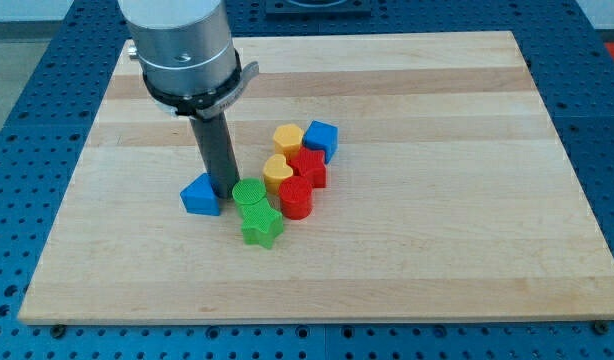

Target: Move the blue triangle to the left of the green star

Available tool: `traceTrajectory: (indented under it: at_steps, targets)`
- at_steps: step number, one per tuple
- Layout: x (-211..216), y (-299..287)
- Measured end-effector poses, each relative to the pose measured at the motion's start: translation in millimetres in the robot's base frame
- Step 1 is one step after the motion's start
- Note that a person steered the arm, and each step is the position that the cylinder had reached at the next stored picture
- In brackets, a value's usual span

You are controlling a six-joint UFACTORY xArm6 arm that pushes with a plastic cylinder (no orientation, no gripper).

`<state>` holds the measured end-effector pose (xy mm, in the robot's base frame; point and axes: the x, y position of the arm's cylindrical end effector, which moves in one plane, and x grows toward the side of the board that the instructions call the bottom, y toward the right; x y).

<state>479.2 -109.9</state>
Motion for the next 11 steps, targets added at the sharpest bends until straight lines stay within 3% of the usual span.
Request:
traceTrajectory:
  at_steps: [1,2,3,4,5,7,9,11]
  targets:
    - [-5.0,0.0]
    - [-64.9,-2.4]
    - [-65.4,-41.5]
    - [-16.6,-88.4]
    - [-6.2,-89.8]
    - [32.3,-32.0]
    - [42.9,-14.7]
    - [40.6,-53.5]
